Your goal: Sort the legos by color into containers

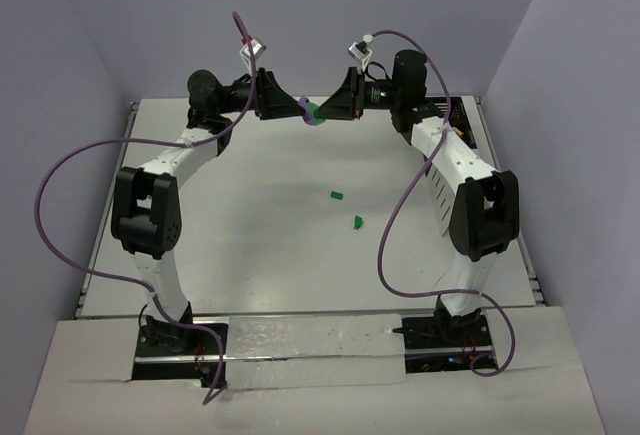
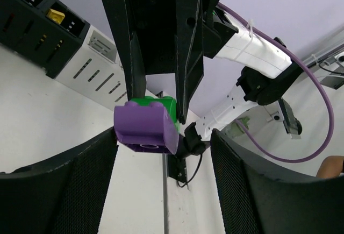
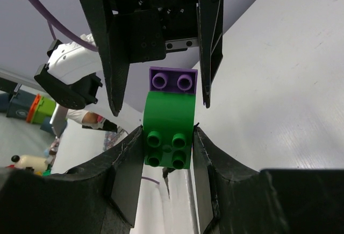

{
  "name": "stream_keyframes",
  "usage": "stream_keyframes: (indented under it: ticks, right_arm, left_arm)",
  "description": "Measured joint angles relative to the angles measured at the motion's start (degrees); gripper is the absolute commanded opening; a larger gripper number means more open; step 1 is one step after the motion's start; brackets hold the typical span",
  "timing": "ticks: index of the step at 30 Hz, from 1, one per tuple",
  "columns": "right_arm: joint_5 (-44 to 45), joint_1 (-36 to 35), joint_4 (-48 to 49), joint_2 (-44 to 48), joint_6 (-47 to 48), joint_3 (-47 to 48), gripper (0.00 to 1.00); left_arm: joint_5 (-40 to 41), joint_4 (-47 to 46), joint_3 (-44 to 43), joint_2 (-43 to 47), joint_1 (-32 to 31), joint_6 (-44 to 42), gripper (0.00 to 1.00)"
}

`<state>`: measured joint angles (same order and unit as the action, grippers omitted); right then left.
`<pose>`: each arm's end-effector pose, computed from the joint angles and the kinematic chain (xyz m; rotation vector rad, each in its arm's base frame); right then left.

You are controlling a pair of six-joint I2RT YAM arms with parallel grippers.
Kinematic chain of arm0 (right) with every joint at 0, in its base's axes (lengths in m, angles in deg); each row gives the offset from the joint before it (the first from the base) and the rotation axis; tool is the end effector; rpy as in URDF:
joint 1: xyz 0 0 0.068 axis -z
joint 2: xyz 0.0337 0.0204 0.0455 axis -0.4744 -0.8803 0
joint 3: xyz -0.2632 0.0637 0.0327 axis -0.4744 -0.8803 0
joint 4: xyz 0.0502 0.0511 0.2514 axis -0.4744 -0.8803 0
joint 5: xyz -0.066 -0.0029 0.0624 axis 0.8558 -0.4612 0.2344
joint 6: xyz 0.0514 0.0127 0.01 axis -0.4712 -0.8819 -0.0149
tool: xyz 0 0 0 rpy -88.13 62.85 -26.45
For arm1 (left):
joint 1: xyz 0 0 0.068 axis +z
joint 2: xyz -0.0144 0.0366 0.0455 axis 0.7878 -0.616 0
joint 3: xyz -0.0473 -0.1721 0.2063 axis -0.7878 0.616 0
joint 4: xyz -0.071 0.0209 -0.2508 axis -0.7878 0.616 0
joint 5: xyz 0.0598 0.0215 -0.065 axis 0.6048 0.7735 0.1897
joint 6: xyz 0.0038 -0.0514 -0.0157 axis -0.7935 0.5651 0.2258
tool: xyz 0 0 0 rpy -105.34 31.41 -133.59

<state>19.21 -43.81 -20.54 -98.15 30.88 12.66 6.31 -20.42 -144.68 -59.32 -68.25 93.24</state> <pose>0.4033 0.1465 0.3643 -0.6154 1.8099 1.7291 0.4110 -0.1548 0.3516 0.6216 1.6253 -1.8742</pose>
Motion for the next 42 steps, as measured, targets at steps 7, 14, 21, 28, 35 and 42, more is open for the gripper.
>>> stream_keyframes:
  ticks: [7,14,21,28,35,42]
  right_arm:
    - [-0.28,-0.50,-0.24,0.00,0.50,0.03,0.00]
    - [-0.97,-0.50,-1.93,-0.08,3.17,0.87,0.00]
    - [-0.09,0.43,-7.43,-0.07,8.17,2.73,0.00]
    - [1.95,7.82,-21.07,1.60,19.82,3.26,0.00]
    - [8.05,18.01,-40.51,11.42,37.93,0.56,0.00]
    - [18.21,29.29,-61.30,21.76,56.77,-0.33,0.00]
  left_arm:
    - [0.00,0.72,-0.28,-0.09,-0.13,-0.80,0.37]
    - [-0.17,1.04,-0.28,-0.58,-0.02,-0.25,0.00]
    - [0.36,1.16,0.27,-0.59,0.37,-0.61,0.00]
    - [0.05,7.82,2.86,-0.01,2.80,-7.92,0.00]
    - [3.82,30.24,1.49,3.17,4.91,-29.55,0.00]
    - [15.05,51.15,-2.01,5.25,2.15,-54.90,0.00]
